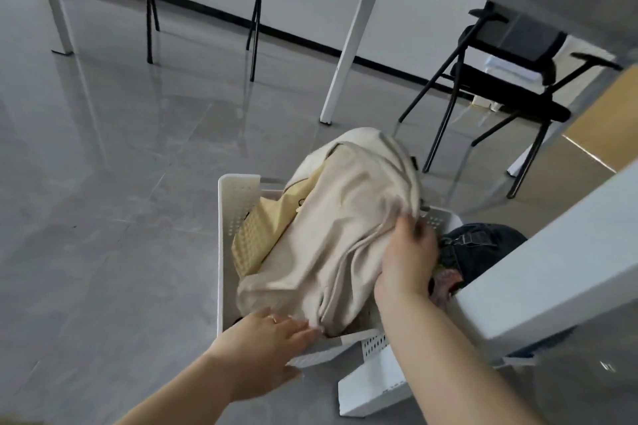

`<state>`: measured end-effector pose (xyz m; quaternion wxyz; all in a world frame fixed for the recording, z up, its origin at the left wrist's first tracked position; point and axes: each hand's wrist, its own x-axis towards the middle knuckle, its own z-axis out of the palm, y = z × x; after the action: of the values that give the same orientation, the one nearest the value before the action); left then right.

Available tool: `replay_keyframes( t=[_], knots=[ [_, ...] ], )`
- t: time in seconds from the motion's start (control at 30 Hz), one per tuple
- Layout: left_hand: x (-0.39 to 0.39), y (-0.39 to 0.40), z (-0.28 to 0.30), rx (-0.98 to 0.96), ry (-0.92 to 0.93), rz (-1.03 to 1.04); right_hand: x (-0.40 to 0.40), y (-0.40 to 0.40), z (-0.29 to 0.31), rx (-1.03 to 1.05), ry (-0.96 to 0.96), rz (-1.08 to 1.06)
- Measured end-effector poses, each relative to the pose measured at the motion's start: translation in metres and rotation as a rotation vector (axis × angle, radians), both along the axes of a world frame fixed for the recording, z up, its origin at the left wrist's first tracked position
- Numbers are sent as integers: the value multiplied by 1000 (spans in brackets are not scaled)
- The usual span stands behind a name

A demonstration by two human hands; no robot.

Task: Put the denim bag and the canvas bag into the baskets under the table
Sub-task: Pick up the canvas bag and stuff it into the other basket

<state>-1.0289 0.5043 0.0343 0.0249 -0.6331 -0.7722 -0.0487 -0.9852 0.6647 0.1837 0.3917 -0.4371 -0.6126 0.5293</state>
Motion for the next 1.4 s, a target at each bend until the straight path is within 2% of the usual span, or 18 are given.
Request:
replay_keyframes(
  t=[0.1,0.2,0.27,0.33,0.4,0.47,0.53,0.57,0.73,0.8,0.83,0.9,1.0,1.07,1.17,1.23,1.3,1.4],
  knots=[
    [-16,1,2,-23,10,-79,11,-2,7,-128,145,-34],
    [-22,3,-1,21,37,-57,23,-9,1,-86,193,-46],
    [-17,7,-1,52,-23,19,28,-12,5,106,234,20],
    [-5,12,-1,61,-118,165,26,-12,14,408,226,117],
    [8,22,7,91,-182,297,13,-8,27,780,136,239],
    [19,37,22,192,-322,392,-12,1,39,1048,18,338],
    [25,53,33,177,-504,402,-45,15,51,1210,-136,395],
    [25,60,36,152,-548,393,-61,24,55,1261,-272,429],
    [22,77,33,74,-558,304,-102,66,73,1362,-1309,628],
    [26,82,29,82,-595,295,-107,78,68,1305,-1543,635],
    [29,84,28,137,-620,292,-111,85,64,1226,-1596,601],
    [33,88,30,360,-559,237,-118,96,58,997,-1565,488],
    [37,100,45,582,-528,143,-125,114,52,913,-1581,564],
    [39,112,55,591,-525,220,-122,93,62,928,-1535,568],
    [37,125,64,516,-680,352,-118,89,61,959,-1418,781],
    [37,128,70,578,-715,349,-118,92,61,970,-1342,810],
    [37,126,75,674,-741,318,-119,89,68,1050,-1223,712],
    [44,112,77,601,-815,276,-115,94,79,1137,-1002,459]
  ],
)
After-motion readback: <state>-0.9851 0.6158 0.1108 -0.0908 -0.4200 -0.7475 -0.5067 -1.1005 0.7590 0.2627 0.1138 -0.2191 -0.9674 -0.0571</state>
